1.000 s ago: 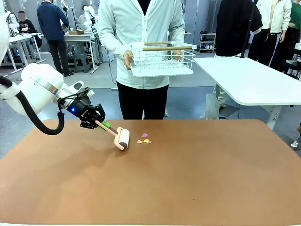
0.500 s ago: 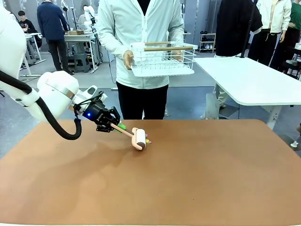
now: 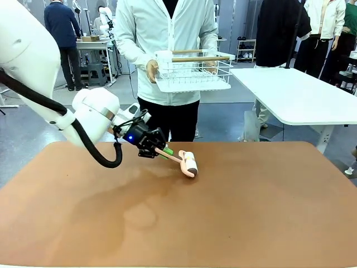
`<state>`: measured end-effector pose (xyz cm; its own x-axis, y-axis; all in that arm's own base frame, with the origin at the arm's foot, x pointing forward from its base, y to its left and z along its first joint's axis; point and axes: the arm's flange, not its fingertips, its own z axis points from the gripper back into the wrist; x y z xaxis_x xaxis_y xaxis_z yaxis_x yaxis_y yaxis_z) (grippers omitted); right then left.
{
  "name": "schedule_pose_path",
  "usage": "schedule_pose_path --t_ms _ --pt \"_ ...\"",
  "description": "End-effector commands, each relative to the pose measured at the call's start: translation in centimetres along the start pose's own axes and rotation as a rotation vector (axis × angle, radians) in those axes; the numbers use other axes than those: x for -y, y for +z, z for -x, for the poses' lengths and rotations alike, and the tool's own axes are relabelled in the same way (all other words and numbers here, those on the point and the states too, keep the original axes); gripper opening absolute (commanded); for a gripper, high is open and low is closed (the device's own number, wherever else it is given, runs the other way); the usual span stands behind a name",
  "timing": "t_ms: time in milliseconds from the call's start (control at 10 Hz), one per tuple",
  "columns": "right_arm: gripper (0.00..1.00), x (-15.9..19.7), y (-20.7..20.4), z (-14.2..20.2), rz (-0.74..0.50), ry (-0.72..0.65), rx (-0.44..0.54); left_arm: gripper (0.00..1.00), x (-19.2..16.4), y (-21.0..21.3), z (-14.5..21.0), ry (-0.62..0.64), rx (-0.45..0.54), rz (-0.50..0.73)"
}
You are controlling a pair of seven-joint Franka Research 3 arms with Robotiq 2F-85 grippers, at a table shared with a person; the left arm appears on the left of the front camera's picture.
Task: Clean the table.
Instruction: Clean the table with the Lint Roller when the human lifts the Dish drying rack.
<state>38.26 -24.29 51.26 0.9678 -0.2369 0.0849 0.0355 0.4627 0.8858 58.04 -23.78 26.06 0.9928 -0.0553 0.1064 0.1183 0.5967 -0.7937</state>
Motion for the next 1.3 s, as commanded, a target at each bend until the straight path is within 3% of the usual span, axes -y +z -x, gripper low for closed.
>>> schedule_pose_path --t_ms 0,500,700,900,1200 --pt "1.00 -0.3 0.2 0.1 -0.005 0.010 0.005 0.19 -0.9 -3.4 1.8 -0.011 -0.121 -0.054" --pt "1.00 -0.3 0.2 0.1 -0.005 0.010 0.005 0.19 4.1 0.4 1.8 -0.004 -0.119 0.024" --pt "1.00 -0.3 0.2 0.1 -0.005 0.010 0.005 0.19 9.0 4.4 1.8 -0.014 -0.120 0.005" --pt "1.00 -0.3 0.2 0.1 -0.005 0.010 0.005 0.19 11.9 8.0 1.7 -0.020 -0.062 -0.044" --pt "1.00 -0.3 0.2 0.1 -0.005 0.010 0.005 0.19 13.6 11.6 2.7 -0.013 -0.106 -0.249"
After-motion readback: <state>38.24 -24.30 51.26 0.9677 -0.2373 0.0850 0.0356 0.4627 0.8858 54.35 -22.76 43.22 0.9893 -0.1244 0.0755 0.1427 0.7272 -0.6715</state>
